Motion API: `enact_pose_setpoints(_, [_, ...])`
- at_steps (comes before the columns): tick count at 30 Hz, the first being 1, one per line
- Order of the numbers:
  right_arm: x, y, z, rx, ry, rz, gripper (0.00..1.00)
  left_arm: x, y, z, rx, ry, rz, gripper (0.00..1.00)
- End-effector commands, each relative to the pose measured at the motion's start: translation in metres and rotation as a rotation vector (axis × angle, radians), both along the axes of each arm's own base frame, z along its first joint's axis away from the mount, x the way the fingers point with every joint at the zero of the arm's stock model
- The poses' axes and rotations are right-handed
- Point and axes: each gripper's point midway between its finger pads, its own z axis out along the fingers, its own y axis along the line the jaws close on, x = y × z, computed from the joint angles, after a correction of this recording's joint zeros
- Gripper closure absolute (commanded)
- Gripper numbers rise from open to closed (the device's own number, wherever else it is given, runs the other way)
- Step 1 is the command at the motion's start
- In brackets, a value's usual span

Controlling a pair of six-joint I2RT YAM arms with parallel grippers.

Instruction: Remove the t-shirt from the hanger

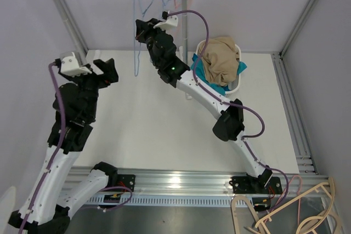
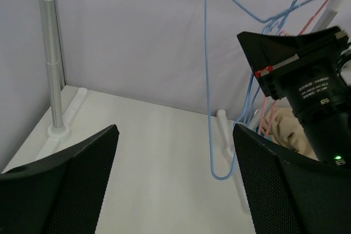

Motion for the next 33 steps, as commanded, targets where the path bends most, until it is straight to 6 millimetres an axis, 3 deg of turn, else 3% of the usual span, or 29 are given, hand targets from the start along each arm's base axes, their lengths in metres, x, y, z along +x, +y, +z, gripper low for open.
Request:
enact_pose_setpoints(1, [-0.023, -0.021, 0.059, 0.156, -0.041, -0.015, 1.0, 0.018, -0.017, 0.014, 0.134, -0.095, -0.057, 0.12])
enact_pose_setpoints(4, [-0.037, -0.022, 0.067, 0.166, -0.015, -0.016, 1.0, 0.031, -0.016, 0.013, 0.275, -0.096, -0.012, 0.1])
enact_pose_setpoints(8, [-0.054, -0.026, 0.073, 0.195, 0.042, -0.036, 1.0, 0.032, -0.017, 0.024, 0.385, -0.195, -0.001, 0.06])
enact_pose_setpoints(9, [-0.061, -0.027, 0.074, 0.196, 0.066, -0.043, 1.0, 0.033, -0.021, 0.015, 0.429, -0.206, -0.019, 0.05])
enact_pose_setpoints(11, [-0.066, -0.031, 0.075, 0.213, 0.09, -0.056, 1.0, 0.024, -0.031, 0.023, 0.499, -0.313, -0.06, 0.03])
enact_pose_setpoints(16, [-0.088, -0.035, 0.091, 0.218, 0.079, -0.046, 1.0, 0.007, -0.035, 0.012, 0.559, -0.402, -0.088, 0.02])
enact_pose_setpoints(19, [-0.092, -0.034, 0.093, 0.212, 0.076, -0.037, 1.0, -0.002, -0.041, 0.01, 0.568, -0.442, -0.117, 0.02])
enact_pose_setpoints(25, [-0.094, -0.031, 0.092, 0.196, 0.068, -0.039, 1.0, -0.029, -0.055, 0.024, 0.557, -0.554, -0.212, 0.05])
enact_pose_setpoints(33, [-0.096, -0.028, 0.098, 0.204, 0.027, -0.046, 1.0, -0.056, -0.108, 0.0, 0.667, -0.601, -0.479, 0.04])
